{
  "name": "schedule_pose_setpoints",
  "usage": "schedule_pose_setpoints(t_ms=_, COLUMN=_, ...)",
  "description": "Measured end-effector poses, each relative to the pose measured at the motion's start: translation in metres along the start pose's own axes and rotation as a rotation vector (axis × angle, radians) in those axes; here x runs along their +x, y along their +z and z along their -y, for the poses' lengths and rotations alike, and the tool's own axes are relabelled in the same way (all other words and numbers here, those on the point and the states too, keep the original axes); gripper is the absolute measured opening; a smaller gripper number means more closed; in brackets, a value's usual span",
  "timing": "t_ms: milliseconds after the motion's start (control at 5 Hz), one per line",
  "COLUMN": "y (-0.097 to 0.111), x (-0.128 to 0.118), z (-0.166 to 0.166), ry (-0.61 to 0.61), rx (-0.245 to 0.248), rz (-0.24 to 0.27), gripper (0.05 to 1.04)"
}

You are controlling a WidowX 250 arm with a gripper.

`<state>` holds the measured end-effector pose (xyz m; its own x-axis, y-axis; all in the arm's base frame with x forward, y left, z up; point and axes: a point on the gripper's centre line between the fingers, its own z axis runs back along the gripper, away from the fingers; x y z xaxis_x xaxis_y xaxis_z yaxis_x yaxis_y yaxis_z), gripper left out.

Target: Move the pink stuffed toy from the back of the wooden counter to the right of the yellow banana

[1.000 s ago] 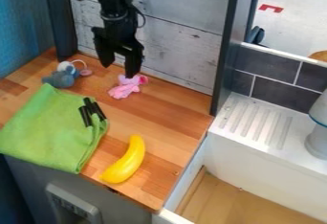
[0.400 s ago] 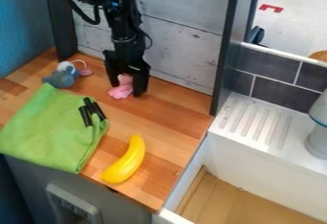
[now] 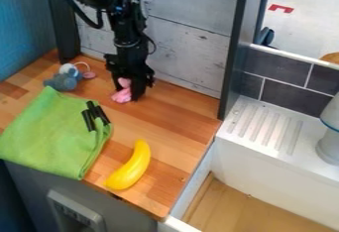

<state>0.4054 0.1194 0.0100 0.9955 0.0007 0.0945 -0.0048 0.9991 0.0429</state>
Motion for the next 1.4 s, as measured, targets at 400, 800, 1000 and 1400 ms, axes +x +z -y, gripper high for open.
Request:
schedule_pose_setpoints(t_ms=400, y=0.061, x=-0.015, z=0.078, ry=-0.125, rx=-0.037, rz=0.128, gripper=0.485)
schedule_pose_setpoints(t_ms=800, y=0.045, x=-0.047, z=0.108, ry=-0.187, rx=-0.083, rz=0.000, gripper=0.485)
schedule_pose_setpoints(t_ms=1000, y=0.032, x=-0.053, z=0.123, ry=-0.266, rx=-0.099, rz=-0.013, gripper=0.485)
schedule_pose_setpoints(t_ms=1400, y=0.019, x=-0.051, z=0.141, ry=-0.324, rx=-0.119, rz=-0.002, gripper=0.485)
